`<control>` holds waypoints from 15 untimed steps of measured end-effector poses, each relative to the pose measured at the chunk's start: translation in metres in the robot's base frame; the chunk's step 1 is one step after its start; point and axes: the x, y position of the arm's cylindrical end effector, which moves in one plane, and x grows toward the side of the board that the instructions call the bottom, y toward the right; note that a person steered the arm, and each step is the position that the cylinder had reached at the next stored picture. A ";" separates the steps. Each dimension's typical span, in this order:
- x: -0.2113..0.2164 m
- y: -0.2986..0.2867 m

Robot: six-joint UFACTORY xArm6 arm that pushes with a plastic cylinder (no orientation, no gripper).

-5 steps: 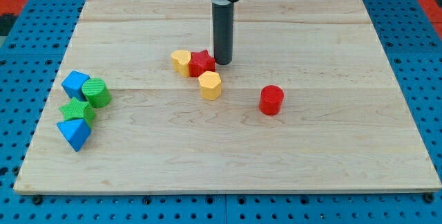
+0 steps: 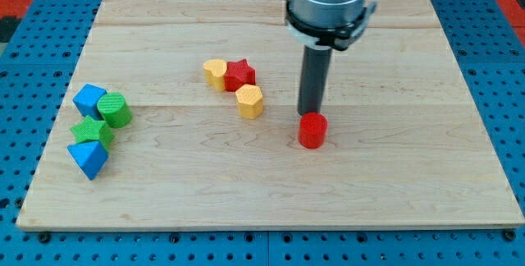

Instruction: Place the red circle to the top of yellow heart

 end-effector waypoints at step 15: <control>-0.080 0.021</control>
